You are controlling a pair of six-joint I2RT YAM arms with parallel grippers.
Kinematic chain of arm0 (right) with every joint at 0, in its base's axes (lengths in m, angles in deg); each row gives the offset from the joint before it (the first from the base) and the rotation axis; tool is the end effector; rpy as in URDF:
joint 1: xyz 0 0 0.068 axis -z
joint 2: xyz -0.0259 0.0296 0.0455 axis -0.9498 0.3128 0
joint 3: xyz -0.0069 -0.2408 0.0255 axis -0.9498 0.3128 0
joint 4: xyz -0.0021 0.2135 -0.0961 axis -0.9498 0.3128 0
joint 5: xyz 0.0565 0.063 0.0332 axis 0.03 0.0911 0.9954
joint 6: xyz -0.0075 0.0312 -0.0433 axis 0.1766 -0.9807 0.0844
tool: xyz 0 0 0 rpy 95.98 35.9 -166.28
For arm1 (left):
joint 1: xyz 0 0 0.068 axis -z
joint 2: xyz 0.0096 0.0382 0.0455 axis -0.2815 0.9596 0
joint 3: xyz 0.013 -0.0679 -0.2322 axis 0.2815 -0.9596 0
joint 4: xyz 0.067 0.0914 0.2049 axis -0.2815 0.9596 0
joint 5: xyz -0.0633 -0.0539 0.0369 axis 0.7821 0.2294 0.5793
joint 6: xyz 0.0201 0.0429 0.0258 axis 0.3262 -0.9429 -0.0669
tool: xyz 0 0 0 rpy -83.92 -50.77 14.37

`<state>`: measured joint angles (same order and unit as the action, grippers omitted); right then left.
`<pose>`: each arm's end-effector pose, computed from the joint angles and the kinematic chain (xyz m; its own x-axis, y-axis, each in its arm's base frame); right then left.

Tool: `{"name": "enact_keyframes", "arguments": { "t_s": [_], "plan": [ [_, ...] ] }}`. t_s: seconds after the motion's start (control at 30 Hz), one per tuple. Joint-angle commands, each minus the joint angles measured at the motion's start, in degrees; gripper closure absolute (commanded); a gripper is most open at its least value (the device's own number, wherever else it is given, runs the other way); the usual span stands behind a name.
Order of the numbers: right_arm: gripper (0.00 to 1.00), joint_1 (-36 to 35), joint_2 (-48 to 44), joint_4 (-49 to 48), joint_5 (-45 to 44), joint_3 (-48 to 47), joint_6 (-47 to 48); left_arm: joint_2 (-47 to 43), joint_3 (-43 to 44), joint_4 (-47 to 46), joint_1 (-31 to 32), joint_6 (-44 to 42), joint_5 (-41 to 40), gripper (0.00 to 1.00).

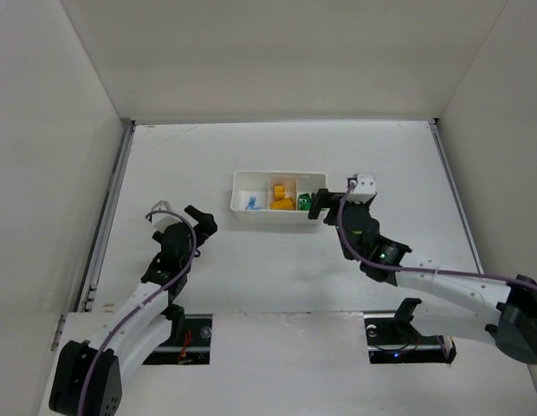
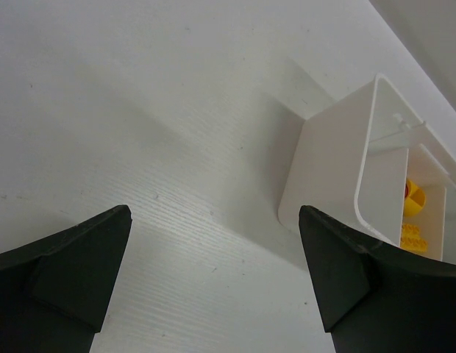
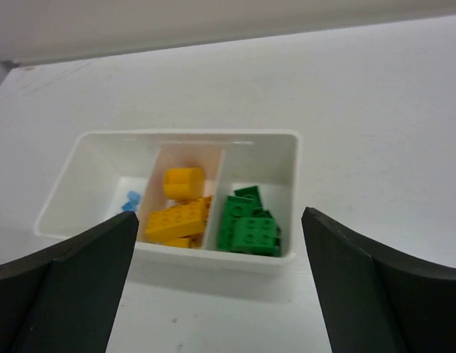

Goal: Sort the legos into containers by color

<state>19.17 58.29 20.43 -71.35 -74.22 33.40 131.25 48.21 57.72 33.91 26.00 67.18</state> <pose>0.1649 0.1755 0.2690 -0.1535 0.1698 -0.9735 -0.1318 0.9728 0.1905 0.1637 -0.0400 0.1785 -0.1899 -0.5996 -0.7774 -0.1662 0.8000 -0.5765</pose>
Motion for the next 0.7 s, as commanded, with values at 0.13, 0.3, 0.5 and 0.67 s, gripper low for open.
{"name": "enact_keyframes", "arguments": {
  "t_s": [0.13, 0.3, 0.5, 0.67],
  "plan": [
    [0.00, 3.59, -13.87, 3.96, -19.54, 9.48, -2.45, 2.63, 5.32, 2.88, 1.99, -1.09, -2.55, 0.00],
    [0.00, 10.71, -21.86, 8.71, -19.30, 13.70, -6.40, 1.93, 5.76, 4.12, 2.52, -0.74, -2.98, 0.00],
    [0.00, 20.55, -29.97, 10.83, -12.19, 17.22, -10.28, 3.07, 5.49, 4.29, 2.26, -0.65, -4.48, 0.00],
    [0.00, 26.63, -24.53, 10.83, -2.25, 17.75, -13.00, 5.44, 6.11, 3.59, 3.49, -0.47, -5.09, 0.00]
  ]
}}
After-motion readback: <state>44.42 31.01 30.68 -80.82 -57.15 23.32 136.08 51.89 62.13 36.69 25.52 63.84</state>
